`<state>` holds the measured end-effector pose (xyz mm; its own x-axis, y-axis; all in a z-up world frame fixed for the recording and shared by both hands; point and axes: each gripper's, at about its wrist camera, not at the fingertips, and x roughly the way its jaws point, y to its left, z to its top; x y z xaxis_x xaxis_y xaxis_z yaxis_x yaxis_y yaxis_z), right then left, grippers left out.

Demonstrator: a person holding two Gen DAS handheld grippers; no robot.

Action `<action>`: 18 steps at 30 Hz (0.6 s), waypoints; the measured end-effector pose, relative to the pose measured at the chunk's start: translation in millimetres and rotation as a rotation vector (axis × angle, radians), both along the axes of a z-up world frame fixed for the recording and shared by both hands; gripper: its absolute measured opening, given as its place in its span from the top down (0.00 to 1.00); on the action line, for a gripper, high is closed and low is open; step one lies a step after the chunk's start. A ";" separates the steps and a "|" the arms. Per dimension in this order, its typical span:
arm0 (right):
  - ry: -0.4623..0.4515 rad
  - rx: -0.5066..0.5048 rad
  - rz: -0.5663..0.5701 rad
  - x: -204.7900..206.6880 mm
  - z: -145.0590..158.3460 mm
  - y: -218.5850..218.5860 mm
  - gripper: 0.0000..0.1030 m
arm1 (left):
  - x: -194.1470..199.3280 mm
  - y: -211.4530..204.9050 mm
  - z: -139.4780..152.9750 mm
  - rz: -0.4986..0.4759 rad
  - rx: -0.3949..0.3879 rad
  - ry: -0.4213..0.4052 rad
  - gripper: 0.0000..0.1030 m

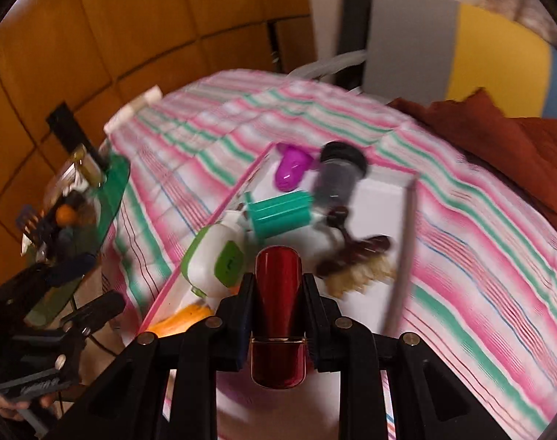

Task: Organize rigid objects
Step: 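Carry the red lipstick over the tray with the right tool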

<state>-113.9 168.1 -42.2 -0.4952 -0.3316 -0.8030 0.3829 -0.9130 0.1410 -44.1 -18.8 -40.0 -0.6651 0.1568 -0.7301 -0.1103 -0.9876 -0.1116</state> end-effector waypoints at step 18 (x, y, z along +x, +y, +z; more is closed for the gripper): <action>0.049 0.013 -0.089 -0.1 -7.3 1.3 0.45 | 3.7 5.8 16.8 0.043 -0.056 0.067 0.31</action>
<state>-114.0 169.3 -49.5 -0.5613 -0.2741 -0.7809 0.3065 -0.9453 0.1115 -40.4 -13.0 -23.2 -0.7183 0.0871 -0.6903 -0.0733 -0.9961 -0.0495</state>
